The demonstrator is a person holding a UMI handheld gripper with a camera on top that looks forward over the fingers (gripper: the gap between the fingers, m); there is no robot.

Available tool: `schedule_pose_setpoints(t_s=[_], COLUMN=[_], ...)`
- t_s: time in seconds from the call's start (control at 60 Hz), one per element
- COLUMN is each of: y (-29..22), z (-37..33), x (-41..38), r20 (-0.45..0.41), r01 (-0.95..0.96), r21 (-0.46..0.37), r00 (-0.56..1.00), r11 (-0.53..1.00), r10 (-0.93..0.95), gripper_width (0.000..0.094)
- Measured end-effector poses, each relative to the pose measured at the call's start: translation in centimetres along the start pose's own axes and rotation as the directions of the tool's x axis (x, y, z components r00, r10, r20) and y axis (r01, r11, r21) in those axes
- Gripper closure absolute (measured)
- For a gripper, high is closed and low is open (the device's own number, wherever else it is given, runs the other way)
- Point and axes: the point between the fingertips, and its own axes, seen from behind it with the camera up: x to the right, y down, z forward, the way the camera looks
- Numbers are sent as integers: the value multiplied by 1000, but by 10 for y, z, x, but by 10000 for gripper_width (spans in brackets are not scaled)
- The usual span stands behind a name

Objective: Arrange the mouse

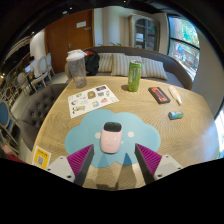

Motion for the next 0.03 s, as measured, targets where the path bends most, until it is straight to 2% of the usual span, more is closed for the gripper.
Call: schedule_pose_setpoints(t_s=[0.033], y=[7], z=[-12], x=[2], r20=[-10], r01=[-1], r21=[-7], r00=[1000], r11=[1000], r10=[1], gripper_width=[93])
